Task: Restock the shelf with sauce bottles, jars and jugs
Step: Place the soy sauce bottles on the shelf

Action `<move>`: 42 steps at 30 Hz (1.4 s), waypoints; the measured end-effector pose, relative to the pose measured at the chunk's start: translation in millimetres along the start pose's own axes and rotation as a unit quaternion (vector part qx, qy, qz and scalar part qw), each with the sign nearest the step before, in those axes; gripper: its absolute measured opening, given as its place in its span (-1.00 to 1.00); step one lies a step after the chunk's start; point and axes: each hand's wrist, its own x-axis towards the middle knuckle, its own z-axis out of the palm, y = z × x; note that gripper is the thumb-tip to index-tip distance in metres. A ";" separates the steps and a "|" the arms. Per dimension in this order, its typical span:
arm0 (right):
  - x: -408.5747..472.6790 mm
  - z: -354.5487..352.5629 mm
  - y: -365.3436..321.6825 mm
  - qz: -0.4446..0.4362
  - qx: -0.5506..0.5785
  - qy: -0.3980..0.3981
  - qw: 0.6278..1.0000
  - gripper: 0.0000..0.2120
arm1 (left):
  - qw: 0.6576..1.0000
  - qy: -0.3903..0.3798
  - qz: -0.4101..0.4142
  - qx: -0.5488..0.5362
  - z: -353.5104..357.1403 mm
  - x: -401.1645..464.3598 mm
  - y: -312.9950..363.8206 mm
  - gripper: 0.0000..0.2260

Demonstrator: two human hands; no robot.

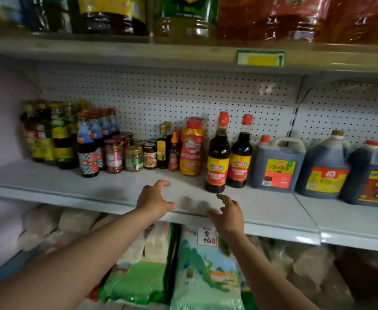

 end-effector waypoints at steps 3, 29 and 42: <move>-36.9 15.8 -23.2 -0.032 -0.074 -0.019 0.997 -0.42 | 1.000 -0.004 0.000 0.002 -1.6 -14.2 -40.7 -0.42; -224.7 276.6 -9.0 0.037 -0.268 -0.291 0.918 -0.37 | 0.978 -0.136 -0.153 0.039 28.0 -104.8 -404.9 -0.37; -301.5 452.4 224.6 0.254 -0.213 -0.433 0.838 -0.30 | 0.921 -0.225 -0.318 -0.014 213.0 -150.4 -590.6 -0.41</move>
